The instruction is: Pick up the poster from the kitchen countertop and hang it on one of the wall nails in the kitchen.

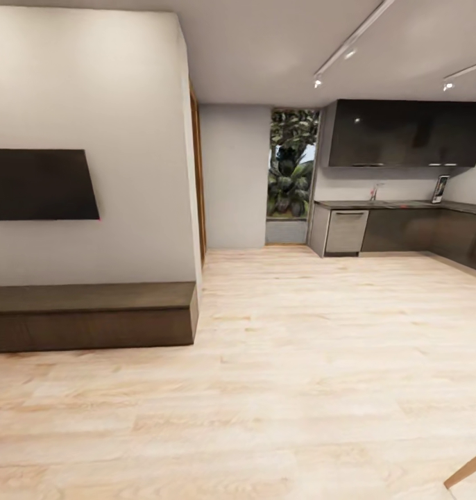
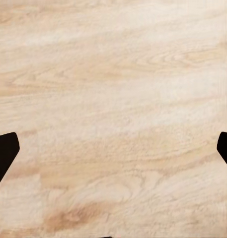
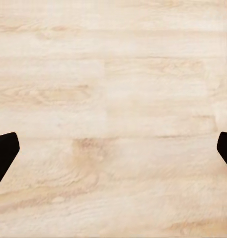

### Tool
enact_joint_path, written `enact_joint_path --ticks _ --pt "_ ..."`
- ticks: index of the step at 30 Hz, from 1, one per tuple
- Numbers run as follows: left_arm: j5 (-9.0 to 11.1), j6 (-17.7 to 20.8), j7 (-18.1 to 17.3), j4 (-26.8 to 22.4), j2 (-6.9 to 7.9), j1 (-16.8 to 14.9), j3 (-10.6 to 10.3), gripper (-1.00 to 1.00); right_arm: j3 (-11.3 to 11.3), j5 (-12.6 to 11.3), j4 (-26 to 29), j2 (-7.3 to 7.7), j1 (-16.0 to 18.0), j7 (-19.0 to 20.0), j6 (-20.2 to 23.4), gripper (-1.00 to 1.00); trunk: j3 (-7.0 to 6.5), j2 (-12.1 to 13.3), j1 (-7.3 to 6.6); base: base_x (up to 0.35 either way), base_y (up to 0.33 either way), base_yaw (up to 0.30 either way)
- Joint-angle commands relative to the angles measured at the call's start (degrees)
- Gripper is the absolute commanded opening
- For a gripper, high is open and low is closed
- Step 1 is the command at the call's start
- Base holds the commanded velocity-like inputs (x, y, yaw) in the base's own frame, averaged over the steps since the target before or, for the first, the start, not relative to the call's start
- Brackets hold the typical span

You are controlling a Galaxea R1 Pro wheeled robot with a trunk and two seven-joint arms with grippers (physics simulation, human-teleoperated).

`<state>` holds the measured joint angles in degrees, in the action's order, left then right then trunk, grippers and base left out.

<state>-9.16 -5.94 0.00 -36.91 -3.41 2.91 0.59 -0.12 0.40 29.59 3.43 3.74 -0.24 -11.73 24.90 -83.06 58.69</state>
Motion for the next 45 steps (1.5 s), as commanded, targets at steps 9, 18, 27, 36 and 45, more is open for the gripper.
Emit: enact_joint_path --ticks 9,18,27,36,45 --pt "-0.5 -0.1 0.0 -0.1 -0.02 0.0 0.1 1.00 -0.1 0.0 -0.1 0.00 0.0 0.0 -0.2 1.00 -0.01 0.0 0.03 0.333 -0.125 -0.291" --pt "-0.5 -0.1 0.0 -0.1 -0.02 0.0 0.1 1.00 0.0 0.1 -0.1 0.00 0.0 0.0 -0.2 1.00 -0.10 0.0 0.03 0.333 -0.121 -0.154" --pt "-0.5 -0.1 0.0 -0.1 -0.02 0.0 0.1 1.00 0.3 0.1 -0.2 0.00 0.0 -0.2 -0.2 1.00 -0.10 0.0 0.03 0.333 -0.120 -0.014" --pt "-0.5 -0.1 0.0 -0.1 -0.02 0.0 0.1 1.00 0.3 0.1 -0.2 0.00 0.0 -0.1 -0.2 1.00 -0.10 0.0 0.03 0.333 -0.118 -0.219" --pt "-0.5 -0.1 0.0 -0.1 0.00 0.0 0.1 1.00 0.3 0.1 -0.2 0.00 0.0 -0.2 -0.2 1.00 -0.10 0.0 0.03 0.333 -0.103 -0.268"
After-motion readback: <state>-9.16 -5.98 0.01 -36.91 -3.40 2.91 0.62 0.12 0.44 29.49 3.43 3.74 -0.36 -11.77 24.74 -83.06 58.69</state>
